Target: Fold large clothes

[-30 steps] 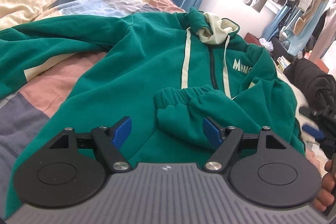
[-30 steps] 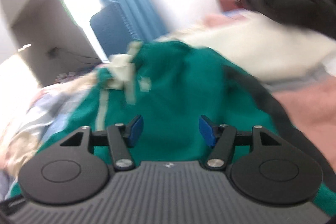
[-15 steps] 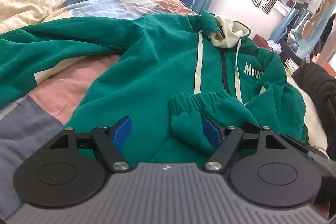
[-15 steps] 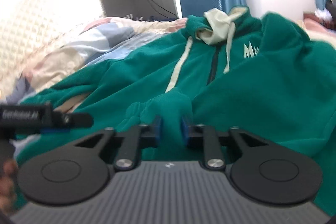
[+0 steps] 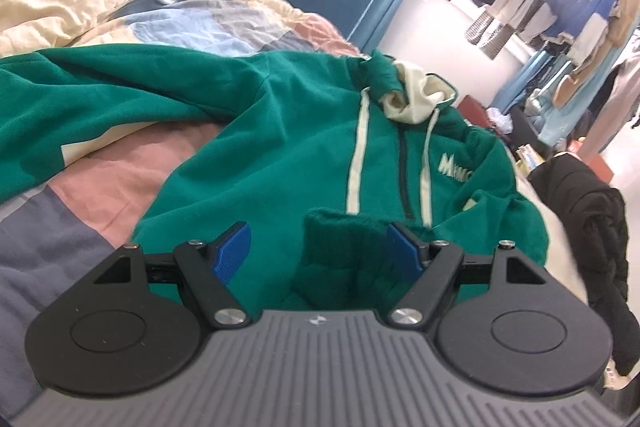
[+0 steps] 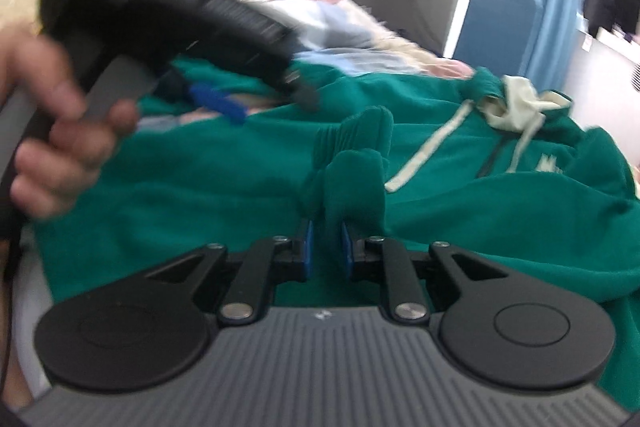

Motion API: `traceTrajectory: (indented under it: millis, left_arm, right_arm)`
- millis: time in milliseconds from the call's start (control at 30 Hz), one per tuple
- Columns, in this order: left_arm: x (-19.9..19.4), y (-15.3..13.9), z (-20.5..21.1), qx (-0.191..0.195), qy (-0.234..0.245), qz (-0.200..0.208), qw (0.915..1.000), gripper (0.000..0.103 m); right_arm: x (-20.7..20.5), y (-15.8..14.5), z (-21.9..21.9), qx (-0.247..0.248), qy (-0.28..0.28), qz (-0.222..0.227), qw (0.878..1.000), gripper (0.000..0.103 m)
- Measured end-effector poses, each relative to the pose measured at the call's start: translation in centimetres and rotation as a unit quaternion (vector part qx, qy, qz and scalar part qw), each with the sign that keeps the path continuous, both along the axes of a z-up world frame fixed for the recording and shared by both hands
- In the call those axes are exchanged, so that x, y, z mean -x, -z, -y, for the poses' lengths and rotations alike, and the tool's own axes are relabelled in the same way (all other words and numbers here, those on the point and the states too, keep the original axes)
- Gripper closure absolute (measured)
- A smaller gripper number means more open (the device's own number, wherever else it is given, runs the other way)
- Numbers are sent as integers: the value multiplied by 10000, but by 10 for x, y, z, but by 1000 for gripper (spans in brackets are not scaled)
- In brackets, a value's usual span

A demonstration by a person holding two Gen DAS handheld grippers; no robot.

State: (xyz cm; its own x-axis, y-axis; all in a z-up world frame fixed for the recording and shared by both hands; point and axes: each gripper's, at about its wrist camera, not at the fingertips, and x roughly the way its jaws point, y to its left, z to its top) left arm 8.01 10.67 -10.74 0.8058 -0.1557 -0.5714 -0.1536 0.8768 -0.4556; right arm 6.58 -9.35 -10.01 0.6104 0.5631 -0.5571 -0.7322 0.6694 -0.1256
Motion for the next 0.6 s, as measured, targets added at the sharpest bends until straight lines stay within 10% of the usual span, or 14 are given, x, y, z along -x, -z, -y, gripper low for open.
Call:
traceTrajectory:
  millis: [233, 600]
  left_arm:
    - [10, -4, 5, 32, 191, 58, 9998, 24]
    - [1, 35, 26, -687, 439, -1193, 9895, 24]
  right_arm:
    - [23, 6, -19, 428, -634, -59, 9971, 86]
    - [38, -33, 13, -338, -309, -462, 9979, 86]
